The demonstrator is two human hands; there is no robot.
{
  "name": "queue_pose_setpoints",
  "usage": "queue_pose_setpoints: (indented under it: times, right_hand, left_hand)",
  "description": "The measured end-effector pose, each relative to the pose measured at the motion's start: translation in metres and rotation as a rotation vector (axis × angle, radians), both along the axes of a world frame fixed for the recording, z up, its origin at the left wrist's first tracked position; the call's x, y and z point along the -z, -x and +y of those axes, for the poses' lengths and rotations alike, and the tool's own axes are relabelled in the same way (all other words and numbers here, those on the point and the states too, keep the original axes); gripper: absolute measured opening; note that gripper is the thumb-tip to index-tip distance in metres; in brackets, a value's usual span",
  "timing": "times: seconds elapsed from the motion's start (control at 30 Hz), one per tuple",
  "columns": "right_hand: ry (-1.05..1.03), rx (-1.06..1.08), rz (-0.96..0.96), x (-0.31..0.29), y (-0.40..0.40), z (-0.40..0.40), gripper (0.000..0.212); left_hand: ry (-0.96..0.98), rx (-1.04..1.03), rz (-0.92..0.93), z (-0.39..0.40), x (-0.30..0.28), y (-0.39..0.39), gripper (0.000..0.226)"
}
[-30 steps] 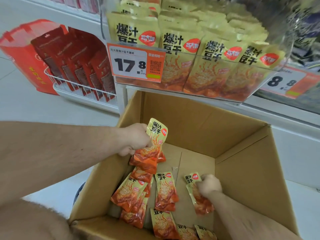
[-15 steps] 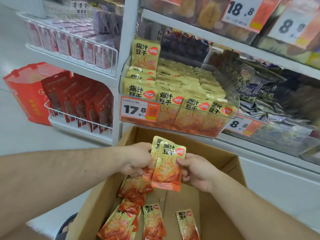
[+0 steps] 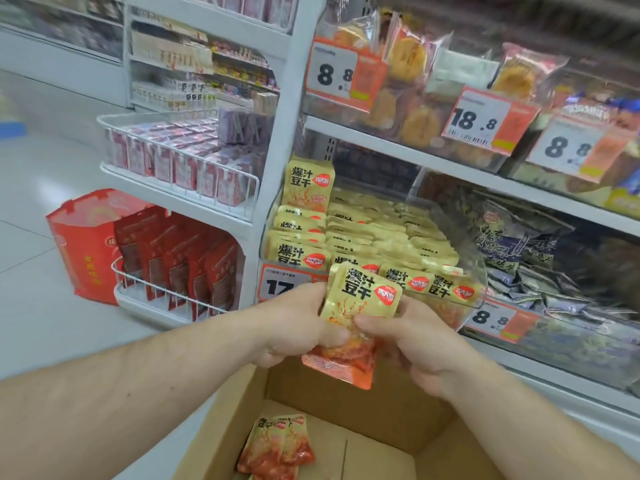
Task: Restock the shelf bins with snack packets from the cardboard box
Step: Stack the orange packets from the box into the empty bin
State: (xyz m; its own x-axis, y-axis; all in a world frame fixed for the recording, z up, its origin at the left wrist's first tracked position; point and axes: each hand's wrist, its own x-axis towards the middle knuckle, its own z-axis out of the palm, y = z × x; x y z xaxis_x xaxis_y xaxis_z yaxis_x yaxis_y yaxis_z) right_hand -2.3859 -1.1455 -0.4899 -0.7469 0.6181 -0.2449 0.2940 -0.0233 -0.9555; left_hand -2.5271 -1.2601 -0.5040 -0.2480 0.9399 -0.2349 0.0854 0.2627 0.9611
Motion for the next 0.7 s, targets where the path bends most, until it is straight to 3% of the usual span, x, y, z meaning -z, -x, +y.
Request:
queue_pose_setpoints:
  times: [0.13,0.2,0.27,0.33,0.4,0.47,0.57,0.7]
  right_hand:
    - [0.018,-0.064,0.008,-0.036,0.015,0.012,0.024]
    - [0.029,-0.066,0.077,-0.054,0.022,0.017,0.028]
    - [-0.130,0.015,0.147,-0.073,0.029,0.025,0.020]
    - [-0.308,0.151,0.215,-0.089,0.040,0.036,0.016]
    - [-0.404,0.216,0.292,-0.101,0.053,0.045,0.021]
    - [-0.492,0.231,0.325,-0.104,0.069,0.050,0.026]
    - [-0.632,0.236,0.298,-0.098,0.091,0.059,0.028]
    - [-0.770,0.244,0.234,-0.089,0.114,0.065,0.029]
  left_hand:
    - [-0.113,-0.045,0.090,0.003,-0.029,0.008,0.032]
    - [-0.205,-0.121,0.232,0.004,-0.042,0.013,0.032]
    - [-0.281,-0.237,0.492,0.004,-0.051,0.022,0.039]
    - [-0.313,-0.331,0.881,0.005,-0.055,0.037,0.053]
    - [-0.176,-0.312,1.242,0.010,-0.054,0.055,0.076]
    - [0.033,-0.223,1.418,0.019,-0.049,0.069,0.101]
    - [0.218,-0.083,1.492,0.036,-0.045,0.077,0.117]
    - [0.263,-0.067,1.540,0.048,-0.040,0.081,0.119]
